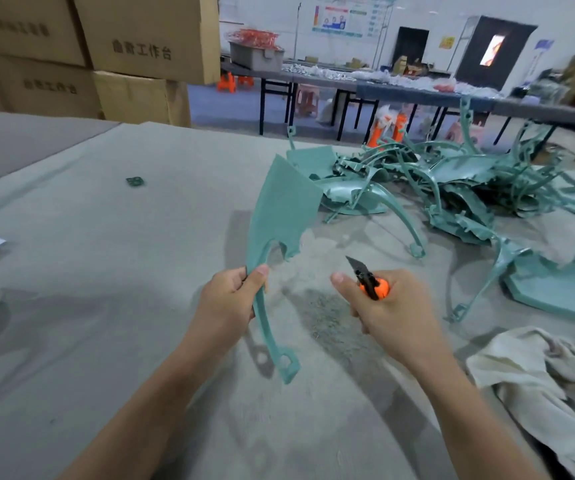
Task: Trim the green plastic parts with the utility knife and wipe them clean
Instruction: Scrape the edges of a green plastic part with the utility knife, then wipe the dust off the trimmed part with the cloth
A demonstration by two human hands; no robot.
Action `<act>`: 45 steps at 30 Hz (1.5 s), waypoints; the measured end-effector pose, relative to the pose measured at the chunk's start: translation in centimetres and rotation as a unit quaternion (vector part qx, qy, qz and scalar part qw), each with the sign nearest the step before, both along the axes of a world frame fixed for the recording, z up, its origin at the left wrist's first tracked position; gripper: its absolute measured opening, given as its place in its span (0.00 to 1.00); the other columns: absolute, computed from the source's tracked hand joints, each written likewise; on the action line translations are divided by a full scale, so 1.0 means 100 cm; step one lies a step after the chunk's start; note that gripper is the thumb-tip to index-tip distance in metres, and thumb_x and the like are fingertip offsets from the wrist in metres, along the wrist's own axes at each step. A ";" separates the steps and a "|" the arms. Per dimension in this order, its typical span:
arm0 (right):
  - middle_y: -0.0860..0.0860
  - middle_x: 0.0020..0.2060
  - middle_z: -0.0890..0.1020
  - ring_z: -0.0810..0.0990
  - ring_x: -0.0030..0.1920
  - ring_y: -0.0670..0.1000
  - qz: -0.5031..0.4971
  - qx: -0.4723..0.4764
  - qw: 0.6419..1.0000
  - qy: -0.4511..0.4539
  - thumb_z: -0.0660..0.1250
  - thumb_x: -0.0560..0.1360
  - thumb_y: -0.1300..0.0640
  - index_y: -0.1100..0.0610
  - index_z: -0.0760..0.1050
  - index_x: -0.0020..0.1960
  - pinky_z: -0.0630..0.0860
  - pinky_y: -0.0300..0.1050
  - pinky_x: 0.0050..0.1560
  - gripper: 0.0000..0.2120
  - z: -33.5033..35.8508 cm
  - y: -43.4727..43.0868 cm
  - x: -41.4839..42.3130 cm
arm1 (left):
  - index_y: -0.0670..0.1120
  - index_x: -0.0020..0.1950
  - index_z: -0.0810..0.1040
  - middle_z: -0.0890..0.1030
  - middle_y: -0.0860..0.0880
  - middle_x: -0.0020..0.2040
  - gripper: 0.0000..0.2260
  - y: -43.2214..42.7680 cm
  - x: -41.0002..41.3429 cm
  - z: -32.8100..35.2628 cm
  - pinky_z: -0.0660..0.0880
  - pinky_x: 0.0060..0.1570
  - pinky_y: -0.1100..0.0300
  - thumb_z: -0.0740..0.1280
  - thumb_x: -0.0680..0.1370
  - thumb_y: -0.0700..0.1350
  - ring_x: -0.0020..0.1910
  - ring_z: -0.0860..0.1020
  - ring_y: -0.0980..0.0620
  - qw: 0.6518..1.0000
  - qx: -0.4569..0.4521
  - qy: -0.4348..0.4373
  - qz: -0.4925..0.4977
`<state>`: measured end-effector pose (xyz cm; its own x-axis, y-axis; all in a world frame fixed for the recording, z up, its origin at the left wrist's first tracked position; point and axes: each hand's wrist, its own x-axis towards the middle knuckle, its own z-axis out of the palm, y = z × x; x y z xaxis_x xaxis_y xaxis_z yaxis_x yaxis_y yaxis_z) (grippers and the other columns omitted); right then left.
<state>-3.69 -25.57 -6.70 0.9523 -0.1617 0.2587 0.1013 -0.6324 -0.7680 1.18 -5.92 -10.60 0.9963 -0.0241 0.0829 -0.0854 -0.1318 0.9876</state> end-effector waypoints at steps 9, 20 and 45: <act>0.56 0.63 0.75 0.79 0.51 0.61 -0.155 -0.162 0.974 0.043 0.67 0.73 0.64 0.53 0.58 0.74 0.73 0.51 0.43 0.33 -0.009 -0.029 0.005 | 0.42 0.35 0.68 0.62 0.54 0.21 0.18 -0.010 -0.009 0.025 0.57 0.19 0.69 0.55 0.84 0.46 0.19 0.58 0.59 0.988 -0.146 -0.024 0.040; 0.56 0.74 0.66 0.64 0.72 0.59 -0.120 -0.240 0.960 0.083 0.59 0.82 0.44 0.59 0.59 0.78 0.60 0.51 0.70 0.31 -0.002 -0.043 0.009 | 0.43 0.38 0.67 0.65 0.48 0.21 0.17 -0.024 -0.032 0.062 0.59 0.21 0.65 0.53 0.84 0.49 0.20 0.60 0.54 0.982 -0.185 -0.032 -0.014; 0.68 0.51 0.79 0.76 0.53 0.66 -0.216 -0.219 0.895 -0.323 0.61 0.77 0.67 0.71 0.80 0.53 0.73 0.53 0.54 0.11 0.091 -0.109 -0.050 | 0.41 0.36 0.68 0.58 0.51 0.17 0.19 -0.003 -0.072 0.092 0.51 0.20 0.68 0.54 0.83 0.49 0.16 0.54 0.57 0.968 -0.252 -0.010 -0.003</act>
<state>-8.70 -36.45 2.41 0.4539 -0.2268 0.8617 0.1091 -0.9457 -0.3063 -6.00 -6.17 -1.40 0.9943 0.0178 0.1052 -0.1044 0.3663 0.9246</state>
